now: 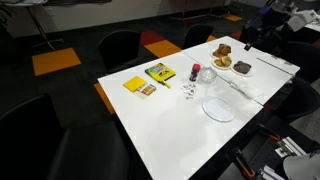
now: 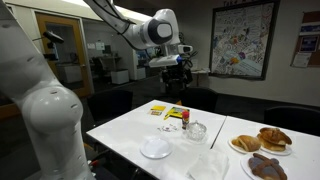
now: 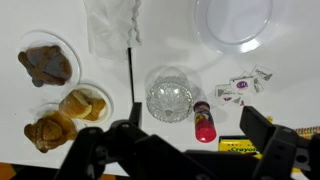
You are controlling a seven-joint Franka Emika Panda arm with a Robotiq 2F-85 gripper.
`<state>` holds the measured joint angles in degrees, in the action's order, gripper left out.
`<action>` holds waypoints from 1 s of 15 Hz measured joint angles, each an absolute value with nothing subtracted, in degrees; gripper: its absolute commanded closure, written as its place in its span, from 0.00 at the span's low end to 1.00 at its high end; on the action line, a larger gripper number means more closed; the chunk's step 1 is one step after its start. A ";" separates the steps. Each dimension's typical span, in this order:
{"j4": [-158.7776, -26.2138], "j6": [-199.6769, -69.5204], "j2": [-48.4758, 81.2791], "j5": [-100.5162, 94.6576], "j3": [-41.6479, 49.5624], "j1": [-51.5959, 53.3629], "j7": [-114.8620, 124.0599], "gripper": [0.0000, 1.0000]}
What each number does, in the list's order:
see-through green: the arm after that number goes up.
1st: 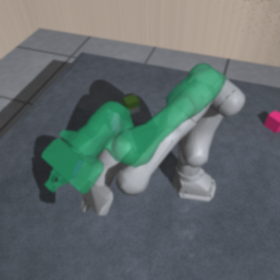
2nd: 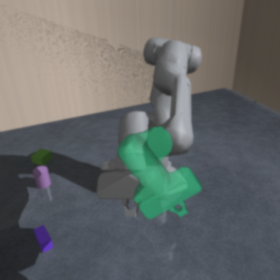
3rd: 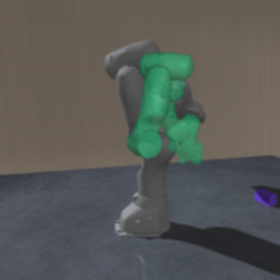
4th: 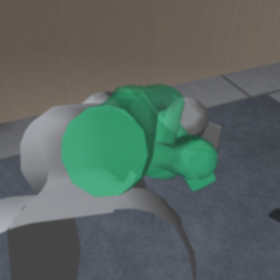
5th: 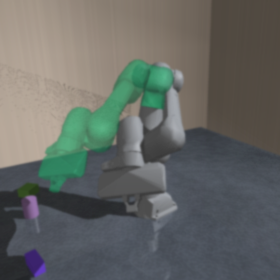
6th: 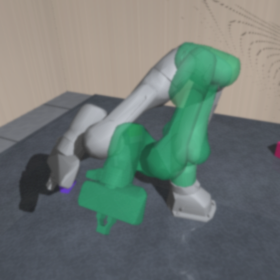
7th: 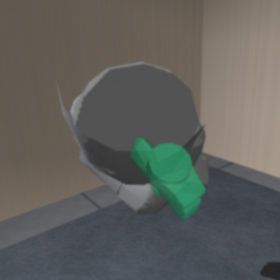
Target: Remove the lid from the glass container and put one sachet in the container.
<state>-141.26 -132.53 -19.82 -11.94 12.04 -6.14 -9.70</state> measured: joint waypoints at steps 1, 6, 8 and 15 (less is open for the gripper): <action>-142.21 -135.53 -19.46 -10.66 12.97 -5.98 -13.61 0.00; -144.49 -141.95 -16.68 -2.79 16.72 -3.26 -30.67 0.00; -144.49 -142.04 -16.44 -2.76 16.90 -2.92 -31.08 0.00; -145.35 -149.63 -14.59 -4.78 16.98 -3.17 -33.77 0.00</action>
